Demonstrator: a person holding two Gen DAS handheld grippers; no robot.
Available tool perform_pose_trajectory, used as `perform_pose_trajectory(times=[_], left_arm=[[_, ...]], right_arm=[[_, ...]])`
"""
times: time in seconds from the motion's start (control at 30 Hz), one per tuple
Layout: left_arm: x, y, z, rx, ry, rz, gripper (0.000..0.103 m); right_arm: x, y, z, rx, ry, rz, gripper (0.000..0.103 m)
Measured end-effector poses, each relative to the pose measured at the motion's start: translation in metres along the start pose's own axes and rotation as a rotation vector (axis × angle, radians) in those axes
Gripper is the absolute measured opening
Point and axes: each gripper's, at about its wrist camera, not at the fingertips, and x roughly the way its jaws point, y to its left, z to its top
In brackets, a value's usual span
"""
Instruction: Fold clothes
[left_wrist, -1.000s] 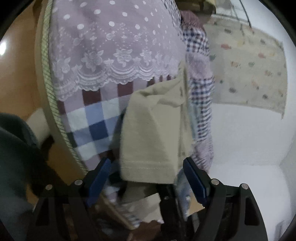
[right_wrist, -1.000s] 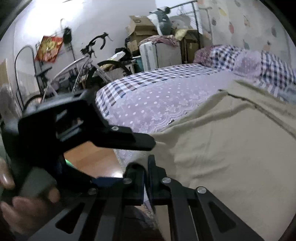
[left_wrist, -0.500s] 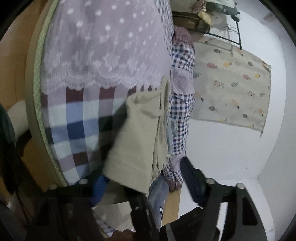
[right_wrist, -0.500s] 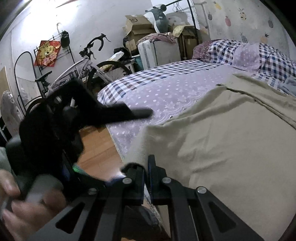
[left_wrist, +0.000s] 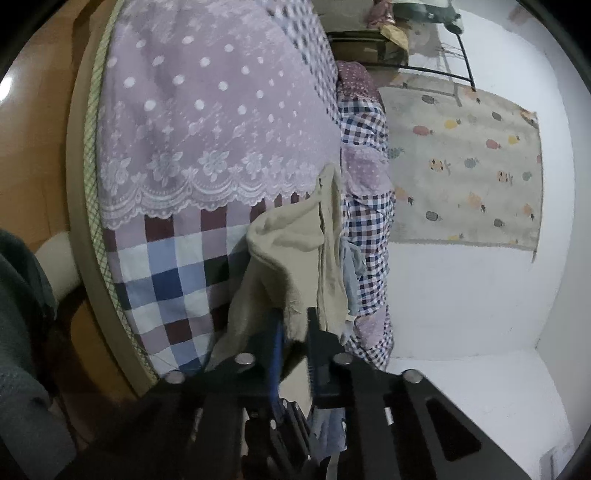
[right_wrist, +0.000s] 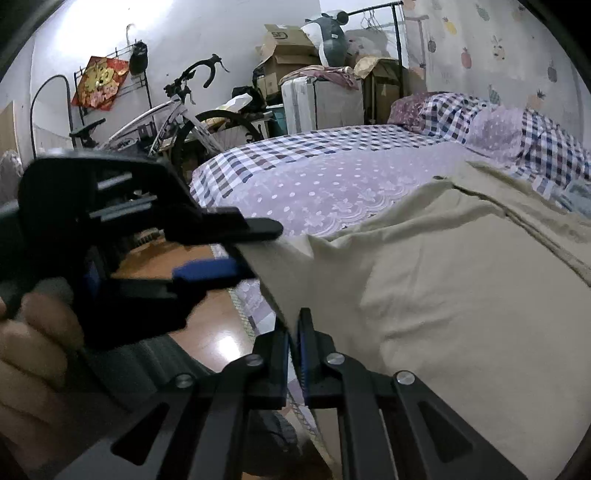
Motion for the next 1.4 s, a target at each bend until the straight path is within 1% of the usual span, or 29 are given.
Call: perform_pose_trajectory(times=[0.1, 0.13, 0.3, 0.37, 0.43, 0.47, 0.53, 0.63, 0.77, 0.9, 1.17, 1.23, 1.4], left_arm=[[-0.005, -0.013, 0.001, 0.057, -0.009, 0.024, 0.004], [-0.007, -0.017, 0.001, 0.075, -0.01, 0.03, 0.003], [-0.019, -0.041, 0.004, 0.164, -0.017, 0.034, 0.003], [-0.024, -0.05, 0.007, 0.185, -0.016, 0.028, 0.003], [-0.027, -0.057, 0.009, 0.2, -0.012, 0.02, 0.003], [-0.028, -0.06, 0.01, 0.206, -0.006, 0.015, 0.003], [-0.03, -0.065, 0.011, 0.217, 0.002, 0.002, 0.002], [-0.033, -0.073, 0.014, 0.225, 0.009, -0.022, 0.002], [-0.034, -0.085, 0.02, 0.228, 0.012, -0.038, 0.002], [-0.034, -0.099, 0.028, 0.253, 0.017, -0.057, 0.002], [-0.034, -0.119, 0.038, 0.277, 0.024, -0.082, 0.002], [-0.035, -0.121, 0.04, 0.291, 0.025, -0.076, 0.002], [-0.035, -0.118, 0.042, 0.29, 0.022, -0.05, 0.002]], right_arm=[[-0.001, 0.007, -0.003, -0.044, -0.007, -0.047, 0.005], [-0.002, 0.01, -0.004, -0.064, -0.011, -0.071, 0.007], [-0.001, 0.027, -0.018, -0.191, -0.018, -0.224, 0.014], [-0.001, 0.034, -0.027, -0.253, -0.013, -0.289, 0.019], [-0.001, 0.04, -0.036, -0.325, -0.016, -0.359, 0.031], [-0.002, 0.043, -0.041, -0.364, -0.018, -0.395, 0.033], [-0.005, 0.046, -0.052, -0.442, -0.017, -0.464, 0.035], [-0.009, 0.04, -0.07, -0.511, 0.009, -0.551, 0.036], [-0.015, 0.016, -0.097, -0.539, 0.086, -0.655, 0.036], [-0.032, -0.012, -0.122, -0.557, 0.16, -0.757, 0.036], [-0.102, -0.08, -0.171, -0.468, 0.321, -0.956, 0.036], [-0.115, -0.091, -0.18, -0.457, 0.352, -0.987, 0.036], [-0.143, -0.111, -0.201, -0.444, 0.421, -1.047, 0.035]])
